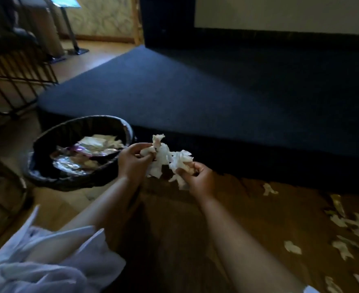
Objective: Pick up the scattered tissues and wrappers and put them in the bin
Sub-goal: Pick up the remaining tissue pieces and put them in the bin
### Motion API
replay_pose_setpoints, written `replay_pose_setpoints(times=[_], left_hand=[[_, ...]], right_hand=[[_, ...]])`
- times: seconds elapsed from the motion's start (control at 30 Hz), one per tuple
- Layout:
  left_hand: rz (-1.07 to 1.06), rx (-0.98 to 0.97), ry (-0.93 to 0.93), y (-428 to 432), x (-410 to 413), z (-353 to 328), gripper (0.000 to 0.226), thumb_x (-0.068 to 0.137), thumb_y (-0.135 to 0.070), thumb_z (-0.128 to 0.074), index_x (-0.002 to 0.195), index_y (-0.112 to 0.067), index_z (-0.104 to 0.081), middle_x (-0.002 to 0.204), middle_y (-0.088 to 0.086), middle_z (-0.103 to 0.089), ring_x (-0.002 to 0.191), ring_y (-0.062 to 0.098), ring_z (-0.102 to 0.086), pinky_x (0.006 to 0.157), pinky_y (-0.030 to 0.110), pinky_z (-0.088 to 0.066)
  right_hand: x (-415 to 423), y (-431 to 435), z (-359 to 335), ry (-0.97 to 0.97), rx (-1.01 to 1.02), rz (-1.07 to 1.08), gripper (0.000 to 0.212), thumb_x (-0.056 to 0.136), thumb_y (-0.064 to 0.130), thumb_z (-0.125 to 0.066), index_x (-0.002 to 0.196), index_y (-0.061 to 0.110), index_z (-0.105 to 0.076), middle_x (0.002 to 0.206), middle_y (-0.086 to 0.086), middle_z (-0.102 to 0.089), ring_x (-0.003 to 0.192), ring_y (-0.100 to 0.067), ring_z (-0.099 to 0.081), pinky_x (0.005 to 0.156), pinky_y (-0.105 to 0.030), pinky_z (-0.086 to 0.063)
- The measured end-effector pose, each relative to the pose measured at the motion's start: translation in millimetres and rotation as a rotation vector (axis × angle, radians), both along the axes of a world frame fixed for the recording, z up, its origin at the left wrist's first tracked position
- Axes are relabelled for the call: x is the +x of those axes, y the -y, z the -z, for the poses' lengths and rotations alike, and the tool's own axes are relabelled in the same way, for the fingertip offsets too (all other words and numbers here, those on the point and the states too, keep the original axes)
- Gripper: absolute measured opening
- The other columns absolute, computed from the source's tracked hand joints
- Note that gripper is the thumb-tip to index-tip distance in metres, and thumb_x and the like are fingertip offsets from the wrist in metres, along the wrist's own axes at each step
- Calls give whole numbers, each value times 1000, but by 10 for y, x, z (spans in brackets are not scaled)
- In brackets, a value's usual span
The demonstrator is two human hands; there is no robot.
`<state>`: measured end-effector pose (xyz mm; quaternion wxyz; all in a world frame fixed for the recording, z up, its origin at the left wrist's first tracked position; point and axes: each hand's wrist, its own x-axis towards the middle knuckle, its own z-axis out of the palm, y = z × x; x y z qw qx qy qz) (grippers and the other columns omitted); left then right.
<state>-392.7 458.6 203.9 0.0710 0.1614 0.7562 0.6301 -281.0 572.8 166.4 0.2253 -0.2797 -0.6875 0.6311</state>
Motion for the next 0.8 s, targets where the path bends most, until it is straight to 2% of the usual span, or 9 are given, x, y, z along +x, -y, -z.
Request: replay_pose_setpoints(times=[0.1,0.17,0.23,0.33,0.4,0.5,0.6,0.7,0.8], left_hand=[[-170,65,-76,195,-310,-30,23,77,-9,-68,94,-24,-70,91,8,-71,84,23,-67,79,40,-54],[-345,120,-139,343,-529,-88,22,76,-13,-65,96,-18,-72,90,8,-71,83,20,-66,80,37,-53],[-553,178,-176,484,-714,-167,24,77,-15,-62,98,-8,-72,93,12,-72,85,21,-65,80,32,-51],[-718,218,-139,644,-917,-188,27,78,-18,-61,100,-6,-71,97,11,-72,88,18,-65,81,24,-49],[-736,139,-123,713,-995,-109,27,78,-14,-61,101,-6,-71,100,13,-72,94,24,-67,87,26,-48],[-711,-50,-16,769,-992,-9,31,80,-10,-62,110,-7,-68,112,13,-69,107,26,-62,90,22,-42],[-599,-146,106,738,-972,-21,39,83,-13,-65,121,-8,-61,125,12,-62,118,26,-56,97,23,-38],[-540,-150,49,698,-1009,-47,40,82,-10,-61,122,-8,-61,124,15,-62,121,28,-54,107,31,-38],[-486,-167,-91,567,-881,-25,40,77,-3,-55,116,-4,-63,124,19,-61,122,31,-52,109,43,-35]], right_hand=[[-485,181,-267,-75,21,-19,31,78,12,-73,106,3,-63,79,11,-60,72,0,-57,65,-16,-50],[-824,325,-451,-138,1,-19,29,75,4,-74,102,-3,-65,86,-6,-69,75,-11,-61,73,-30,-53],[-1150,460,-596,-187,18,-52,27,74,0,-73,100,-5,-66,92,-17,-69,80,-18,-61,77,-36,-52],[-1584,618,-714,-158,70,-117,24,75,3,-73,97,-3,-68,86,-9,-66,79,-18,-60,75,-37,-52],[-1811,714,-712,-53,43,-201,8,78,6,-70,85,3,-67,81,-8,-62,77,-19,-58,72,-38,-50],[-2036,822,-622,120,16,-280,15,80,21,-67,68,15,-60,72,-5,-59,74,-23,-57,70,-38,-47],[-2034,880,-615,204,-14,-323,26,77,31,-60,88,9,-67,93,-18,-66,88,-29,-62,81,-45,-51],[-1938,819,-650,161,-49,-301,29,88,10,-53,113,-2,-60,79,-11,-59,69,-16,-51,75,-43,-50],[-1752,696,-646,52,-92,-212,28,90,6,-48,116,1,-58,79,-5,-56,69,-15,-52,71,-38,-53]])
